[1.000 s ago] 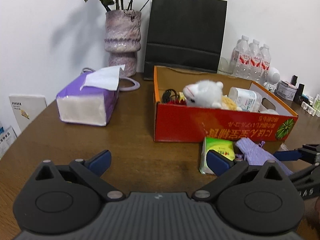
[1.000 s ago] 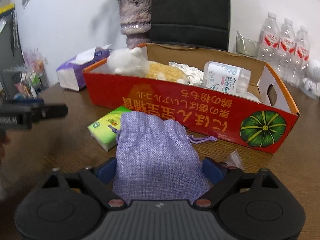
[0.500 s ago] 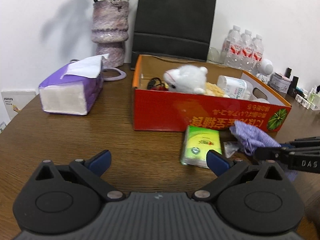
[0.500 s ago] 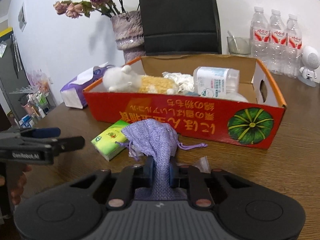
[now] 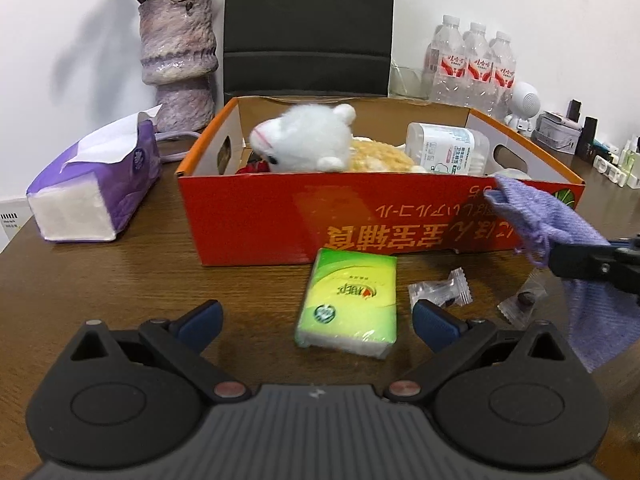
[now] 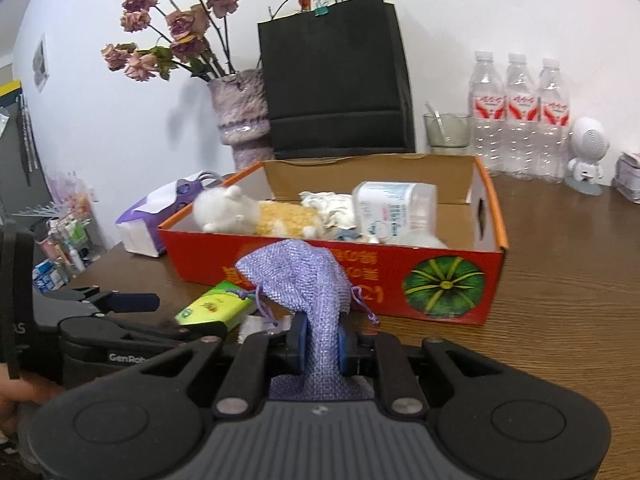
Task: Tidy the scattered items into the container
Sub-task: 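Grasp and lift the green tissue pack with left while right lifts the pouch toward box, then drop the tissue pack into the box with left while right drops the pouch there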
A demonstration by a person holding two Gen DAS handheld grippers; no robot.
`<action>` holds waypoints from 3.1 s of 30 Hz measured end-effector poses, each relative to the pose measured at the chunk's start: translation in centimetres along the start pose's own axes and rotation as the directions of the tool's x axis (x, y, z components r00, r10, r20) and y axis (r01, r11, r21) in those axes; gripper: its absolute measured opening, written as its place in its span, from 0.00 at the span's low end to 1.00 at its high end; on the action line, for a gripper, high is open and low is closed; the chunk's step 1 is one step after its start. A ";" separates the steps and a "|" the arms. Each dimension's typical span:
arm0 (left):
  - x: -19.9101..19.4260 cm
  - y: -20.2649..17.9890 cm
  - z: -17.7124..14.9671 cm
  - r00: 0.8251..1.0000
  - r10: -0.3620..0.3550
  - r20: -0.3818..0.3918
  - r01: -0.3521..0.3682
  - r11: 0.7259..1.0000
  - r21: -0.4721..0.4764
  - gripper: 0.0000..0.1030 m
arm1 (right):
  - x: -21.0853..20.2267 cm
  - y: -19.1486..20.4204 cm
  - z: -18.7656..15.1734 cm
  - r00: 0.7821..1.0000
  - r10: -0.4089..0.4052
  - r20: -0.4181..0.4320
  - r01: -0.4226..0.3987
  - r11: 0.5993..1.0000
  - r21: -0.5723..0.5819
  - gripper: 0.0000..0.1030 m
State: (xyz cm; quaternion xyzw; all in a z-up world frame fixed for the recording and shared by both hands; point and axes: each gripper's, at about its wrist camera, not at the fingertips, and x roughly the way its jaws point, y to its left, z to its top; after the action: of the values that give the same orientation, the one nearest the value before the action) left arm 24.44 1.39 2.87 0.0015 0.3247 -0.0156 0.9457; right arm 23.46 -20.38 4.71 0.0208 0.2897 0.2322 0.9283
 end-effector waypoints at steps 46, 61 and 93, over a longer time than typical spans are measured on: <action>-5.9 -1.2 10.7 0.921 -0.056 0.385 0.095 0.992 -0.083 0.45 | -0.7 -0.1 10.5 0.973 -0.062 0.223 0.064 0.998 -0.001 0.13; 3.3 0.8 11.8 0.961 -0.046 0.272 0.078 0.991 -0.106 0.45 | 7.9 -2.7 11.7 0.991 -0.099 0.092 0.101 0.995 -0.015 0.13; -4.4 2.1 9.0 0.967 0.039 0.252 -0.006 0.992 -0.129 1.00 | 2.5 0.4 8.4 0.979 -0.200 0.048 0.203 0.976 -0.083 1.00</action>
State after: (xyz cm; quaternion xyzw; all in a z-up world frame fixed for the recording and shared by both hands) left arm 26.57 3.53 12.66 -0.0571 0.2010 0.0158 0.9778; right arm 29.68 -18.07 10.47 -0.0449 0.2614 0.1490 0.9526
